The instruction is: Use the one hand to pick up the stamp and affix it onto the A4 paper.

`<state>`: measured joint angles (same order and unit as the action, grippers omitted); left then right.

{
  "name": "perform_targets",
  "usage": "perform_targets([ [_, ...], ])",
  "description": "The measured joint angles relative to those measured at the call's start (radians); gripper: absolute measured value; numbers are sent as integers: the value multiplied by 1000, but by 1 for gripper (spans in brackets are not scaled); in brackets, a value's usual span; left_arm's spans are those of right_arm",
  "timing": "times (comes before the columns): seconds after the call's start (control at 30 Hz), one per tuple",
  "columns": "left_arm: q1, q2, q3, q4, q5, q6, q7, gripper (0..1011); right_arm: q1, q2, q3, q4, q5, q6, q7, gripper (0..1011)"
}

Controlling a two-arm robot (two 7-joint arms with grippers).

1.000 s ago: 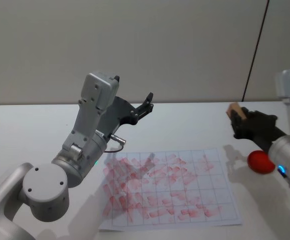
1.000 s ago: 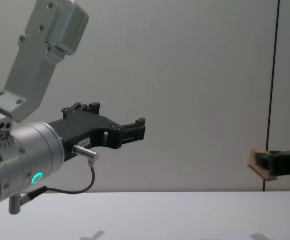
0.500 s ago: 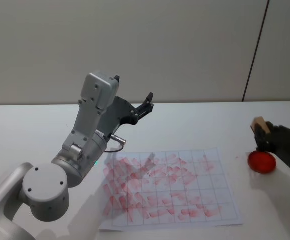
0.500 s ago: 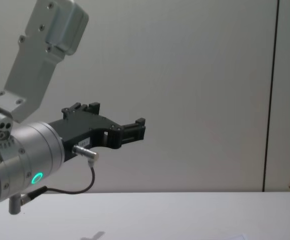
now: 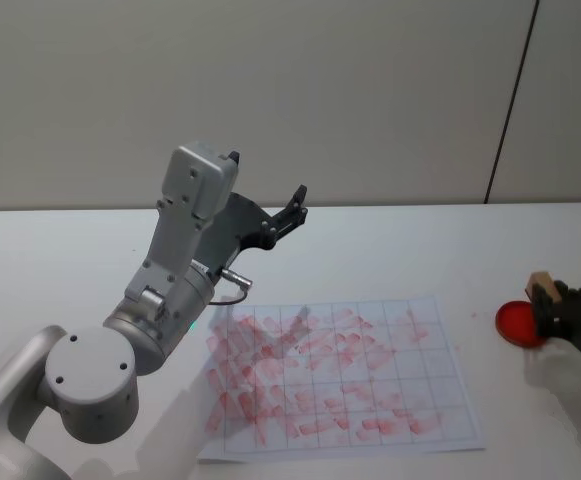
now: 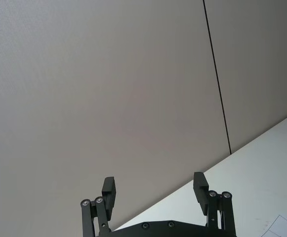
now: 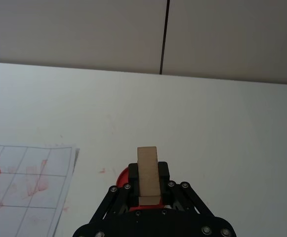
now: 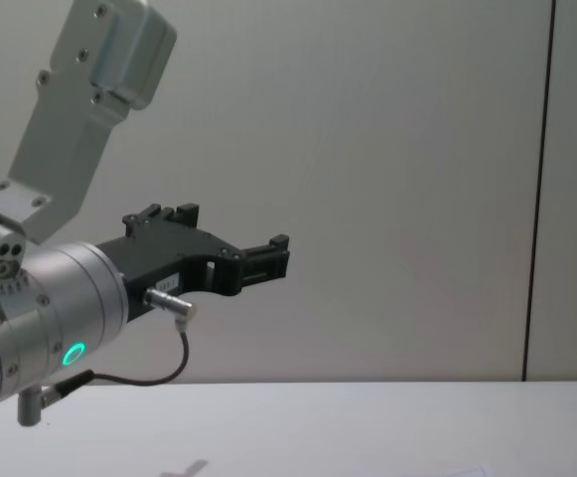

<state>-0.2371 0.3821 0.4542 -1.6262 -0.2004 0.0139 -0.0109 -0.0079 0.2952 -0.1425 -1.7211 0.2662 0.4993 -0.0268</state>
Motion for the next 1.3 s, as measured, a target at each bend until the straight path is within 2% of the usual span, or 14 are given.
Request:
perform_targets([
  [0.57,0,0,0,0,0,0,0,1001,29,-13,-4,116,-23,-80,53,225],
  [0.6,0,0,0,0,0,0,0,1001,35,-16,-6,125,-25,-86,58,268],
  [0.67,0,0,0,0,0,0,0,1001,39,-18,-6,133,-27,-92,62,288],
  [0.73,0,0,0,0,0,0,0,1001,44,-21,-8,142,-31,-101,69,389],
  [0.77,0,0,0,0,0,0,0,1001,46,-22,-9,146,-31,-103,70,389],
  [0.8,0,0,0,0,0,0,0,1001,49,-23,-9,150,-32,-109,74,448],
  [0.83,0,0,0,0,0,0,0,1001,49,-23,-9,150,-32,-109,74,448],
  [0.93,0,0,0,0,0,0,0,1001,54,-26,-9,156,-33,-123,80,554],
  [1.0,0,0,0,0,0,0,0,1001,55,-27,-9,156,-32,-130,82,613],
  [1.03,0,0,0,0,0,0,0,1001,55,-27,-8,156,-32,-138,83,679],
  [1.1,0,0,0,0,0,0,0,1001,55,-27,-7,154,-31,-148,85,708],
  [1.17,0,0,0,0,0,0,0,1001,54,-26,-5,147,-31,-163,87,790],
  [1.27,0,0,0,0,0,0,0,1001,52,-24,-3,138,-31,-182,89,843],
  [1.3,0,0,0,0,0,0,0,1001,49,-22,-1,130,-31,-194,91,892],
])
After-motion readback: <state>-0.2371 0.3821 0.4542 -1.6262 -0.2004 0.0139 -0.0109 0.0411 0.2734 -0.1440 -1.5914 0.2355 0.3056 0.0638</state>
